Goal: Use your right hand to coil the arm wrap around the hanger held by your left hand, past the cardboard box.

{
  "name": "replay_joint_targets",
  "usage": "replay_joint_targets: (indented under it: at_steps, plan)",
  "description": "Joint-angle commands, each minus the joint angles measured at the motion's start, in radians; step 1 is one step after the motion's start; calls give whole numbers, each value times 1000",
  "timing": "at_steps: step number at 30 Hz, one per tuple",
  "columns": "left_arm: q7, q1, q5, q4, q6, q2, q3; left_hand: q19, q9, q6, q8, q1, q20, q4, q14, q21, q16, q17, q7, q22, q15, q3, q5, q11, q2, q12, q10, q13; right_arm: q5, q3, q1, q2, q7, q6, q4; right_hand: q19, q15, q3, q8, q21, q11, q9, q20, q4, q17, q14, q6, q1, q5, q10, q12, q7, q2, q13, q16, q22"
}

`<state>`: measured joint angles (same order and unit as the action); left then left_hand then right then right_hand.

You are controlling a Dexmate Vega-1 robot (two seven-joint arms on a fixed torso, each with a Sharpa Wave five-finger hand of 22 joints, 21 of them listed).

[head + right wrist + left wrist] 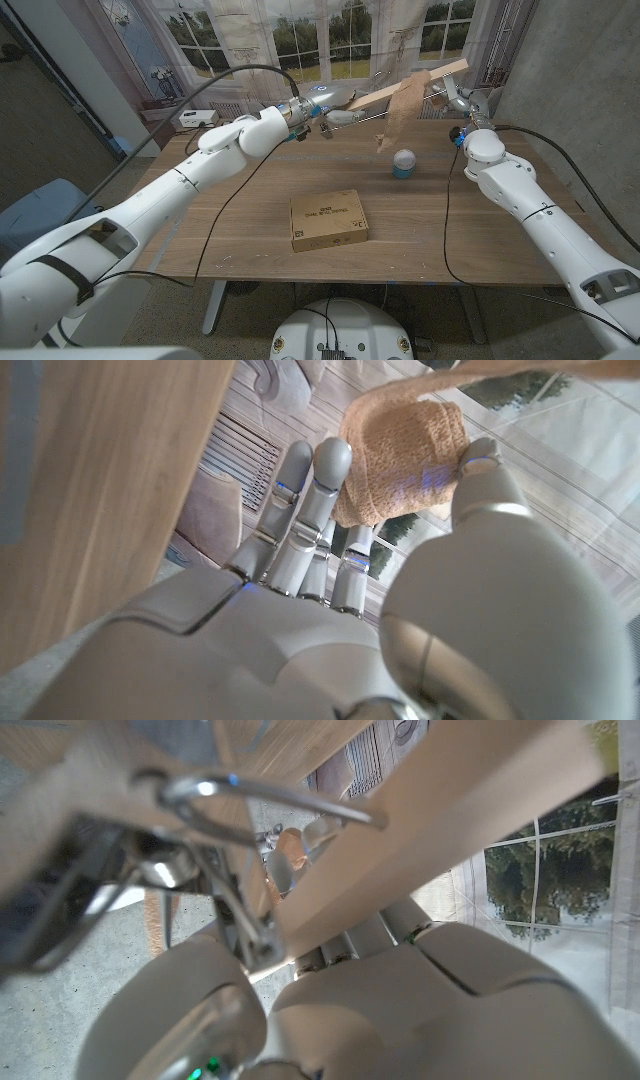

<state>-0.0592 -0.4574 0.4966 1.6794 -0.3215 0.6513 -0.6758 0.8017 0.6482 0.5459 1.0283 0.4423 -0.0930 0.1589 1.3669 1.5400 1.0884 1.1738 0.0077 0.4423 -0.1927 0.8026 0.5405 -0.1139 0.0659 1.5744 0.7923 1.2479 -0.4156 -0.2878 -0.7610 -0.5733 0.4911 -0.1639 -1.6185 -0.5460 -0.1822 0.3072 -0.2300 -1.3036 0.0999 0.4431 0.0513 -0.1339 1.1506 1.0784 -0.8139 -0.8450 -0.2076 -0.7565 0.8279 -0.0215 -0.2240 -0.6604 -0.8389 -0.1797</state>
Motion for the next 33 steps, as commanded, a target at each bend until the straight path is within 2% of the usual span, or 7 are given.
replay_joint_targets:
  at_steps: [1,7,15,20,25,29,33]
  plan:
    - [-77,6,-24,32,53,10,11,-6,3,1,8,3,-40,1,3,9,9,7,6,6,-5,7,-2,1,11,8,8,2,-25,-28,-36,32,10,32,75,11,-33,6,-2,-10,-129,7,16,3,1,-1,-226,-389,-4,-169,-2,56,392,-3,3,0]
    - [-133,30,20,56,120,17,-5,-4,1,1,10,3,-39,0,3,6,8,5,5,1,-4,6,-3,4,11,8,6,2,-38,-26,-75,33,16,57,74,10,-33,5,-1,-14,-126,9,16,3,0,1,-228,-389,-4,-167,-4,56,391,-5,2,0]
    - [-261,82,78,90,196,27,-47,-4,-3,-1,12,4,-39,0,-2,6,6,3,5,-1,-1,6,-4,3,12,8,7,2,-48,-26,-130,37,30,89,66,13,-33,3,1,-18,-124,12,16,3,-5,-5,-229,-390,-3,-170,-7,58,390,-4,7,0]
    - [-296,100,132,113,229,32,-65,-6,-10,-1,13,5,-39,-1,-3,6,5,2,7,-2,-1,6,-4,5,12,8,8,2,-55,-20,-161,43,40,119,64,16,-33,2,3,-19,-124,12,16,3,-6,-3,-227,-390,-3,-169,-6,59,390,-9,6,1]
    - [-280,98,183,128,258,30,-69,-5,-9,-4,16,6,-39,-2,-5,6,-1,-6,8,-4,-1,6,-5,6,11,8,4,2,-49,-19,-191,41,45,147,48,14,-32,2,3,-21,-125,13,16,3,-2,0,-230,-391,-3,-170,-8,60,391,-7,2,1]
    - [-204,70,258,149,303,22,-65,-6,-6,-5,19,6,-39,-2,-1,7,1,-6,7,-3,-2,6,-5,6,11,8,4,2,-40,-20,-223,37,52,169,26,15,-32,1,4,-22,-124,15,16,2,-8,-6,-229,-392,-3,-171,-8,60,390,-9,8,2]
    - [-173,57,315,164,346,13,-69,0,-3,-5,24,7,-42,-2,3,7,4,-5,8,-6,-5,7,-5,3,12,8,9,2,-30,-25,-251,37,55,188,10,16,-32,0,5,-23,-125,15,16,2,-7,-3,-230,-392,-4,-172,-9,61,390,-10,5,2]
